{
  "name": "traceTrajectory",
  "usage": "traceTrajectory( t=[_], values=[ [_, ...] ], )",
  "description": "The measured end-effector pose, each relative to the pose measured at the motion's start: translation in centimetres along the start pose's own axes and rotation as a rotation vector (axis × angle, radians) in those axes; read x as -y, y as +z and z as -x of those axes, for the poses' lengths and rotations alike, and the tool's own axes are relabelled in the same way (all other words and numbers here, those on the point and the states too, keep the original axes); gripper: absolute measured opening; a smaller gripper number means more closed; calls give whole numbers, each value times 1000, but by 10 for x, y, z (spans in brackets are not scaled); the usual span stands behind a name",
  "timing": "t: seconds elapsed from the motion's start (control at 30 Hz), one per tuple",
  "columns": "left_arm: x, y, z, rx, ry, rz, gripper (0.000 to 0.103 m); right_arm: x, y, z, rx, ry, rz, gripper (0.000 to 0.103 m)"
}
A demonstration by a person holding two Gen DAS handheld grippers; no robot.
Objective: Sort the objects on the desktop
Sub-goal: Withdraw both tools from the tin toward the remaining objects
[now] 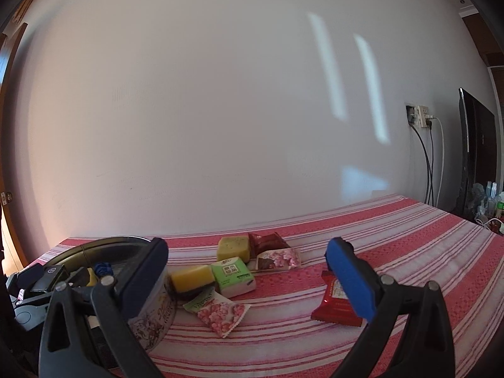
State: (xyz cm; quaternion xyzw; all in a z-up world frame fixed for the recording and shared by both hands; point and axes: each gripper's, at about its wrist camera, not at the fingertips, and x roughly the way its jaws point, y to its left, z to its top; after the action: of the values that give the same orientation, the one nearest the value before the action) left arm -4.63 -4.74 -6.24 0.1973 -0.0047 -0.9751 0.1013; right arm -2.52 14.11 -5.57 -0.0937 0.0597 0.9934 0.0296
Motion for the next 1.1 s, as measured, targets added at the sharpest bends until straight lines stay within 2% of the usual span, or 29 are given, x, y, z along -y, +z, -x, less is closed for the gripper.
traceTrajectory(
  t=[0.23,0.4,0.8,1.1],
  values=[
    [25,0,-1,-5,-30,-30,85,28,3,3,-2,-38,-14,103],
    [50,-2,1,-19,-84,-60,85,53,6,3,-20,-85,-20,103],
    [121,-9,19,-16,-212,-184,85,123,9,-8,-104,-288,-82,103],
    [149,-11,19,-46,-257,-223,85,150,10,-21,-175,-327,-122,103]
  ],
)
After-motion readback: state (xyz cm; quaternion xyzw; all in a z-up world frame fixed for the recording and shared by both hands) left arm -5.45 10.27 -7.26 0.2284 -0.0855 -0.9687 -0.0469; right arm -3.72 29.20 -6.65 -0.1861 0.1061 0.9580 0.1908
